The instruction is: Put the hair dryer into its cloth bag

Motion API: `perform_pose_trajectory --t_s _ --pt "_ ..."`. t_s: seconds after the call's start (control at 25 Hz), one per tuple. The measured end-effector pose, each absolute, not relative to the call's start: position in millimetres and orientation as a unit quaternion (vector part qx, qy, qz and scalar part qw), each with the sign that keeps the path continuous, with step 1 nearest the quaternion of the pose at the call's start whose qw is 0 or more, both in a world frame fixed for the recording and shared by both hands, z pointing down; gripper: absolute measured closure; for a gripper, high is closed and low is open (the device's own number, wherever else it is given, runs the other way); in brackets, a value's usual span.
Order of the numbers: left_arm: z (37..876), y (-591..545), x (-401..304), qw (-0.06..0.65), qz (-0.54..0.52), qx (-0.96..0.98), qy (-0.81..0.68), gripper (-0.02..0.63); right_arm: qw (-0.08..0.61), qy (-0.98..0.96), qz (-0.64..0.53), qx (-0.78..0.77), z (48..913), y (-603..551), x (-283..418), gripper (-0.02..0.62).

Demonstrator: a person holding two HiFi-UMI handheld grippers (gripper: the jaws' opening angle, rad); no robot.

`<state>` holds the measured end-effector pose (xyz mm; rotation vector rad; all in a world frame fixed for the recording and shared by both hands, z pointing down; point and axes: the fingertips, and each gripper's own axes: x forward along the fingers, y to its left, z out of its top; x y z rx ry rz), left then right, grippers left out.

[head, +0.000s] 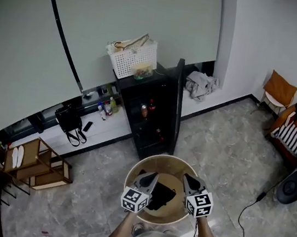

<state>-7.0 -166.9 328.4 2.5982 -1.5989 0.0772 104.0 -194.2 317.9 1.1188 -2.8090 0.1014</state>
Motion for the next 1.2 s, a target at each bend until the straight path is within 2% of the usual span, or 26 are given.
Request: perform_pose_trajectory --t_s 0.24,0.44,0.8,1.2 --pt "325 -151 3 0.039 0.034 0.858 -0.511 0.575 0.054 -0.925 0.036 0.374 317 -177 107 0.569" --pt "305 -134 -17 0.026 0.035 0.858 -0.512 0.575 0.046 -0.927 0.034 0.371 302 -159 84 0.569" --pt "297 -55 -52 0.015 0.034 0.861 -0.507 0.575 0.040 -0.922 0.041 0.384 300 -83 51 0.569" --pt "301 34 -74 0.024 0.024 0.865 -0.500 0.575 0.066 -0.913 0.025 0.402 297 11 36 0.569"
